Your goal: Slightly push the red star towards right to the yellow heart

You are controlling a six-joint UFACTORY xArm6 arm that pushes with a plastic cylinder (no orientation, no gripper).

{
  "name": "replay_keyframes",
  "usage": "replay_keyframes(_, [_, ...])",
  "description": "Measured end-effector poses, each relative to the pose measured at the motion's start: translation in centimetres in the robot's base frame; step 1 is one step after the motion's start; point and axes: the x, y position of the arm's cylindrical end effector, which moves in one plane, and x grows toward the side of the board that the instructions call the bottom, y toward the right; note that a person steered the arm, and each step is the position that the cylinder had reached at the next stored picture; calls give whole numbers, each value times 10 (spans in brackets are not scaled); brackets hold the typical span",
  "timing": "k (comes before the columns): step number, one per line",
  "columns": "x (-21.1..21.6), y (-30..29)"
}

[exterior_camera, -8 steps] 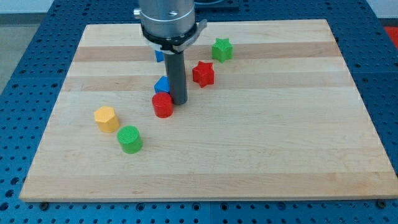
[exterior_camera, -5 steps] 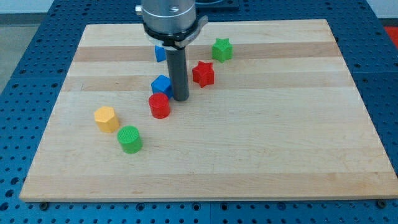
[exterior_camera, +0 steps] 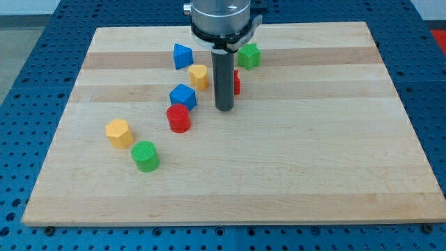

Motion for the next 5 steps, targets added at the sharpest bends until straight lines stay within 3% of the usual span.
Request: replay_keyframes(5, [-15, 3])
